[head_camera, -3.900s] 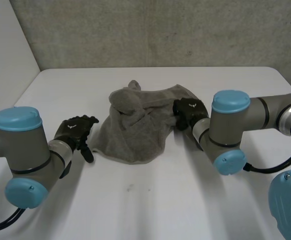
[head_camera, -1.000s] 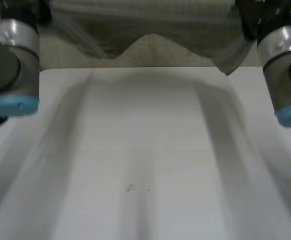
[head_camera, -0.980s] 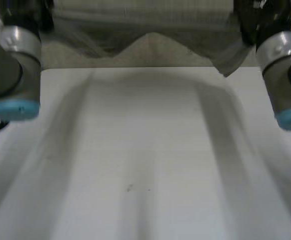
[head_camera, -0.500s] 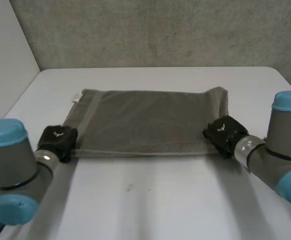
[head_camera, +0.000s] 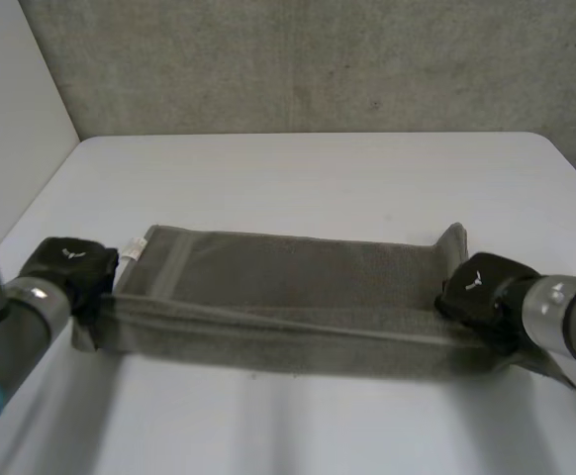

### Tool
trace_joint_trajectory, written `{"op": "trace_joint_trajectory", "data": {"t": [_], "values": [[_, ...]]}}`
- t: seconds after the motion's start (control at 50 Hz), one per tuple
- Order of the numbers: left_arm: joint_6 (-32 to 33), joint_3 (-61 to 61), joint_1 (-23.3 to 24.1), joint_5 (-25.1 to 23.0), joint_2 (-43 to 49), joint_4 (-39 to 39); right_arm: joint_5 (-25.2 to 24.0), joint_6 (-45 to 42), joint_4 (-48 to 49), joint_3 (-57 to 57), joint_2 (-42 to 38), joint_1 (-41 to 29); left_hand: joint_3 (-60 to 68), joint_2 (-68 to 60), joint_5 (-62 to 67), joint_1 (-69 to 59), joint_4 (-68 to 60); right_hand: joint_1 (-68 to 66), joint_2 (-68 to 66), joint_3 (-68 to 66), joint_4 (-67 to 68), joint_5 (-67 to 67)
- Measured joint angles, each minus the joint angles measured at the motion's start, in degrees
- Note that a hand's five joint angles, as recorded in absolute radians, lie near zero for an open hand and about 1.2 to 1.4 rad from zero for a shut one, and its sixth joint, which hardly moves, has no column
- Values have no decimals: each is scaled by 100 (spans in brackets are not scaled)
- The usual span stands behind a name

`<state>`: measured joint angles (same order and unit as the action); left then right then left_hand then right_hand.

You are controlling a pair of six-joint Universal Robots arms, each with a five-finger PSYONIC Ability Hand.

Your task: Fold the towel.

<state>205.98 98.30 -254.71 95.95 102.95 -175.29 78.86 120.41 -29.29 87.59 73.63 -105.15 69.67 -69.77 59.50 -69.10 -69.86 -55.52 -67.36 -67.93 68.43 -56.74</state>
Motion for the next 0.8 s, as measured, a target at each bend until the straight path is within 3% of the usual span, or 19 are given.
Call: {"op": "trace_joint_trajectory", "data": {"t": [0.16,0.3,0.4,0.5,0.54,0.66,0.8], "values": [[9,-788,202,25,1003,-354,321,34,381,-509,-767,-49,0,0,1,0,0,0,0,0,0,-7],[-29,-1889,293,15,1519,-703,437,153,1153,-1696,-1252,-87,0,0,0,0,0,0,0,0,0,-11],[-233,-3484,365,43,1730,-1395,535,656,2665,-2873,-1326,-166,2,-1,0,0,-1,0,0,0,0,-12],[-835,-4669,398,110,1584,-2282,732,1565,4686,-3288,-966,-223,2,-1,0,-7,-1,0,0,0,0,-19],[-1018,-4818,402,146,1493,-2489,757,1712,4996,-3263,-865,-228,2,-1,0,-8,-1,0,0,0,0,-27],[-1374,-4626,388,242,1227,-2769,733,1993,5458,-2873,-583,-233,2,-1,6,-16,-1,0,0,0,0,-45],[-1430,-2898,286,223,1013,-2706,112,1977,4870,-1823,-542,-180,2,-1,7,-16,-1,0,-58,-30,19,-45]]}}
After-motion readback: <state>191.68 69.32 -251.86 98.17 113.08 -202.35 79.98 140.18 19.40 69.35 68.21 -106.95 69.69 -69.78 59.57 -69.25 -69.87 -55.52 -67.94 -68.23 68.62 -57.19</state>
